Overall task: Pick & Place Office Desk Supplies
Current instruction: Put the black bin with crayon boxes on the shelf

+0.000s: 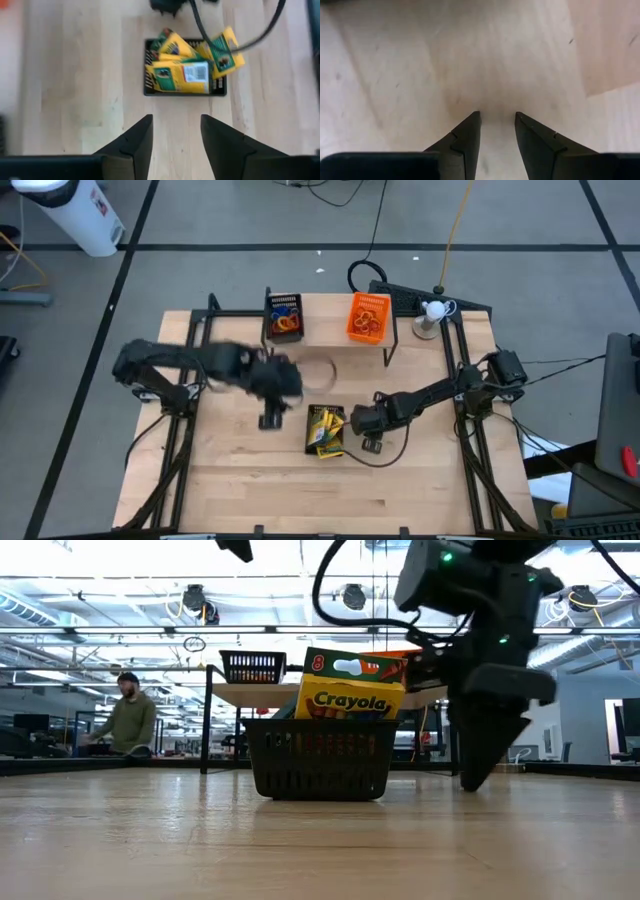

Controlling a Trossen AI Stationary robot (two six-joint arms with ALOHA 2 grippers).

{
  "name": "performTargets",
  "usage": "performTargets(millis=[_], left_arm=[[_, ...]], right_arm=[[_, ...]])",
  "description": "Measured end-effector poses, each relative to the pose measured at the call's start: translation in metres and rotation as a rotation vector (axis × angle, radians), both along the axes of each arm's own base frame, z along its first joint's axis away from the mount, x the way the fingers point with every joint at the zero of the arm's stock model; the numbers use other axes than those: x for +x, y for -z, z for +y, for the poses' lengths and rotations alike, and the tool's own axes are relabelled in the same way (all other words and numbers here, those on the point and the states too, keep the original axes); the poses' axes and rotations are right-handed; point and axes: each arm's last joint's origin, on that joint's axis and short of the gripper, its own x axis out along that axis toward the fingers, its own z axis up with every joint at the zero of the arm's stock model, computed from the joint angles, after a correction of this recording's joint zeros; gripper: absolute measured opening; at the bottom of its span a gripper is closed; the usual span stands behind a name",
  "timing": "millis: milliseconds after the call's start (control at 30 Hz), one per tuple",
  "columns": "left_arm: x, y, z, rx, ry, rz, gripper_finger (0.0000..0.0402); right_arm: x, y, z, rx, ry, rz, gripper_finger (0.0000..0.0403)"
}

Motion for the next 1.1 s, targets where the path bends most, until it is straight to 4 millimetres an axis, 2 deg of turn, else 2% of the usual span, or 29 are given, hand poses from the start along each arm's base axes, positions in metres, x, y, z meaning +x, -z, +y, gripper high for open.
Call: performTargets(millis=[167,433,733,967,1100], left_arm=[[0.016,0.025,-0.036,0.068,0.027,0.071,0.0170],[0.025,0.043,-0.063,0.026,0.011,0.116,0.0171],[0.032,0.049,-0.073,0.037,0.007,0.088,0.0170],[0.050,0.071,-0.079,0.053,0.048,0.110,0.0170],[0.061,0.084,-0.083,0.004,0.066,0.124,0.0170]], right_arm=[[-0.014,-0.003,0.019,0.012,-0.011,0.064,0.0116],[-0.034,-0.013,0.044,-0.002,0.071,0.091,0.0116],[-0.040,-0.014,0.064,0.000,0.167,0.031,0.0116],[-0.037,-0.015,0.070,-0.012,0.160,-0.042,0.0116],[-0.037,-0.015,0.070,-0.035,0.165,-0.062,0.0116]])
